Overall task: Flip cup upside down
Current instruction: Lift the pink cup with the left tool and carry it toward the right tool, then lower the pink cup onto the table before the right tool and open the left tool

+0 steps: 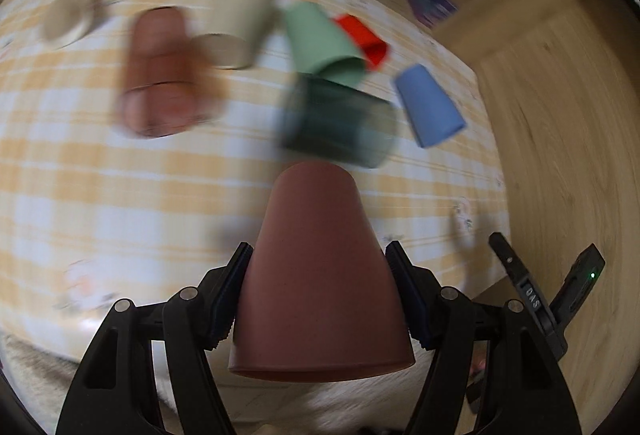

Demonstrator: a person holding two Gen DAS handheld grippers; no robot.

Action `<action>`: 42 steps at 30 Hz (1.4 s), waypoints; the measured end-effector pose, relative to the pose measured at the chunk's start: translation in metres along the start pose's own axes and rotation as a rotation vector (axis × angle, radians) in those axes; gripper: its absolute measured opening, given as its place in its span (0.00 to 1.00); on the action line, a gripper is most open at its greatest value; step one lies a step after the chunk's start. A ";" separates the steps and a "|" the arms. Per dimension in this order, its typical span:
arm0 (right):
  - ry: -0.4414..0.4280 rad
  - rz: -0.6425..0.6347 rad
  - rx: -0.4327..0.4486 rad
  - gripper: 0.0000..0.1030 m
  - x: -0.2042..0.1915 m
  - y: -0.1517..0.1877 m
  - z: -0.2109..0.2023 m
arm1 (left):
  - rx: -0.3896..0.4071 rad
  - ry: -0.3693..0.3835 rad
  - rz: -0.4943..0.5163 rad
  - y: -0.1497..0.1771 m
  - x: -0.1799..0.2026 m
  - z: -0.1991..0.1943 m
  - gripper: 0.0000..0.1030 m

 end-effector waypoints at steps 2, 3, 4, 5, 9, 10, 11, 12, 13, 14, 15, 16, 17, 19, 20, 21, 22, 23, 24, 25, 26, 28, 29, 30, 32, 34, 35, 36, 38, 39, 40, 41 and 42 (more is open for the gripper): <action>0.013 0.015 0.001 0.87 0.013 -0.002 0.000 | -0.008 0.012 0.014 -0.003 0.019 0.021 0.64; 0.020 0.024 0.001 0.87 0.020 -0.003 0.000 | -0.009 0.012 0.022 -0.006 0.028 0.033 0.64; 0.024 0.028 0.002 0.87 0.024 -0.004 0.000 | -0.007 0.007 0.029 -0.007 0.036 0.043 0.64; 0.030 0.036 0.005 0.87 0.030 -0.006 -0.001 | -0.008 0.005 0.031 -0.010 0.042 0.052 0.64; 0.051 0.061 0.013 0.87 0.050 -0.011 0.000 | -0.012 -0.008 0.056 -0.015 0.062 0.082 0.64; 0.055 0.068 0.012 0.87 0.054 -0.012 0.001 | -0.017 -0.016 0.066 -0.014 0.066 0.088 0.64; 0.060 0.077 0.011 0.87 0.059 -0.013 0.002 | -0.028 -0.024 0.075 -0.012 0.070 0.096 0.64; 0.063 0.083 0.009 0.87 0.063 -0.013 0.003 | -0.035 -0.026 0.082 -0.010 0.071 0.099 0.64; 0.065 0.086 0.008 0.87 0.065 -0.013 0.004 | -0.043 -0.031 0.092 -0.008 0.073 0.103 0.64; 0.070 0.090 0.005 0.87 0.068 -0.012 0.005 | -0.052 -0.035 0.105 -0.006 0.075 0.109 0.64; 0.072 0.093 0.001 0.87 0.071 -0.012 0.007 | -0.058 -0.038 0.116 -0.003 0.077 0.112 0.64; 0.073 0.095 -0.001 0.87 0.072 -0.011 0.007 | -0.061 -0.041 0.123 -0.002 0.078 0.113 0.64; 0.074 0.098 -0.008 0.87 0.074 -0.010 0.009 | -0.066 -0.045 0.134 0.000 0.080 0.117 0.64; 0.072 0.103 -0.017 0.87 0.075 -0.009 0.011 | -0.073 -0.052 0.149 0.002 0.080 0.121 0.64; 0.067 0.105 -0.026 0.87 0.075 -0.008 0.012 | -0.078 -0.052 0.154 0.003 0.080 0.124 0.64; 0.065 0.105 -0.028 0.87 0.074 -0.007 0.012 | -0.084 -0.051 0.159 0.005 0.079 0.126 0.64; 0.063 0.104 -0.030 0.87 0.073 -0.006 0.012 | -0.092 -0.049 0.161 0.006 0.079 0.128 0.64; 0.062 0.100 -0.031 0.87 0.072 -0.006 0.011 | -0.106 -0.044 0.162 0.009 0.077 0.131 0.64; 0.060 0.095 -0.029 0.87 0.070 -0.006 0.011 | -0.114 -0.041 0.163 0.011 0.076 0.131 0.64; 0.059 0.092 -0.032 0.87 0.069 -0.005 0.010 | -0.119 -0.036 0.166 0.013 0.075 0.131 0.64; 0.059 0.090 -0.034 0.87 0.068 -0.005 0.010 | -0.116 -0.030 0.168 0.013 0.075 0.130 0.64; 0.058 0.085 -0.043 0.87 0.066 -0.004 0.010 | -0.109 -0.019 0.168 0.013 0.075 0.124 0.68; 0.057 0.082 -0.052 0.87 0.064 -0.004 0.010 | -0.101 -0.010 0.167 0.012 0.075 0.119 0.71; 0.050 0.083 -0.057 0.87 0.063 -0.004 0.009 | -0.089 -0.006 0.172 0.011 0.076 0.114 0.76; 0.026 0.087 -0.067 0.87 0.058 -0.004 0.008 | -0.063 -0.009 0.197 0.010 0.077 0.101 0.81; 0.010 0.080 -0.089 0.87 0.053 -0.003 0.008 | -0.019 -0.026 0.239 0.008 0.077 0.085 0.87; 0.008 0.073 -0.101 0.87 0.050 -0.003 0.008 | 0.008 -0.039 0.264 0.008 0.076 0.076 0.88; 0.006 0.063 -0.119 0.87 0.046 -0.003 0.009 | 0.028 -0.053 0.283 0.007 0.075 0.069 0.91; 0.000 0.043 -0.145 0.87 0.039 -0.003 0.010 | 0.095 -0.104 0.328 0.004 0.069 0.049 0.94; -0.005 0.025 -0.155 0.87 0.034 -0.004 0.010 | 0.130 -0.127 0.345 0.003 0.064 0.039 0.94; -0.012 0.004 -0.164 0.87 0.028 -0.004 0.011 | 0.165 -0.151 0.356 0.001 0.059 0.029 0.94; -0.026 -0.030 -0.177 0.87 0.019 -0.005 0.011 | 0.189 -0.167 0.360 -0.001 0.054 0.021 0.94; -0.040 -0.058 -0.191 0.87 0.011 -0.006 0.012 | 0.220 -0.187 0.362 -0.003 0.048 0.011 0.94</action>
Point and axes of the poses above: each gripper's, at about its wrist camera, not at the fingertips, and z roughly the way its jaws point, x to its right, y to its underside, the point moved 8 cm from there along z, roughly the way its jaws point, and after that the axes turned 8 degrees about y, right-handed, at the moved point
